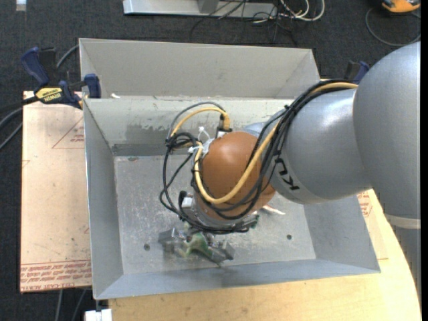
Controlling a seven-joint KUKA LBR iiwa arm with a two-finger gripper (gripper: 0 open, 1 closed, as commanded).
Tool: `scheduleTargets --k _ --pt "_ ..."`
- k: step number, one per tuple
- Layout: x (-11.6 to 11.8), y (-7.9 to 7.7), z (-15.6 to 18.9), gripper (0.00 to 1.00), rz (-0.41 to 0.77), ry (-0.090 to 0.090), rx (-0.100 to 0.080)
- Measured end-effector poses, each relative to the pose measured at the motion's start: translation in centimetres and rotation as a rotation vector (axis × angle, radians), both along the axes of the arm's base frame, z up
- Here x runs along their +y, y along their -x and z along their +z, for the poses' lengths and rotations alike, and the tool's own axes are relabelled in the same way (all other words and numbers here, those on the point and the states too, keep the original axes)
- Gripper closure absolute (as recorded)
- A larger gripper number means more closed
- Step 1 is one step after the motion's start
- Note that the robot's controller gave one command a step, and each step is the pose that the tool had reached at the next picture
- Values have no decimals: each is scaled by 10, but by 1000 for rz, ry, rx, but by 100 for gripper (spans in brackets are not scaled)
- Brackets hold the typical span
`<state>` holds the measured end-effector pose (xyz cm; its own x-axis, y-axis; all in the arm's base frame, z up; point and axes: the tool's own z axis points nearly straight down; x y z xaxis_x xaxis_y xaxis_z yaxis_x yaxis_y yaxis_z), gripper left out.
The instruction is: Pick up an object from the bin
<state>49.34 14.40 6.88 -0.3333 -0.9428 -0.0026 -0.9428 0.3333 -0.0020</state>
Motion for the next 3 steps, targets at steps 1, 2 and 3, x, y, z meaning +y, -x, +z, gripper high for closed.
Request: scheduleTargets --k 1,2,3 --pt "-4 -42 4 100 -61 -6 6" --pt "-4 -42 4 100 -61 -6 6" --pt "-4 -41 6 100 -62 -7 6"
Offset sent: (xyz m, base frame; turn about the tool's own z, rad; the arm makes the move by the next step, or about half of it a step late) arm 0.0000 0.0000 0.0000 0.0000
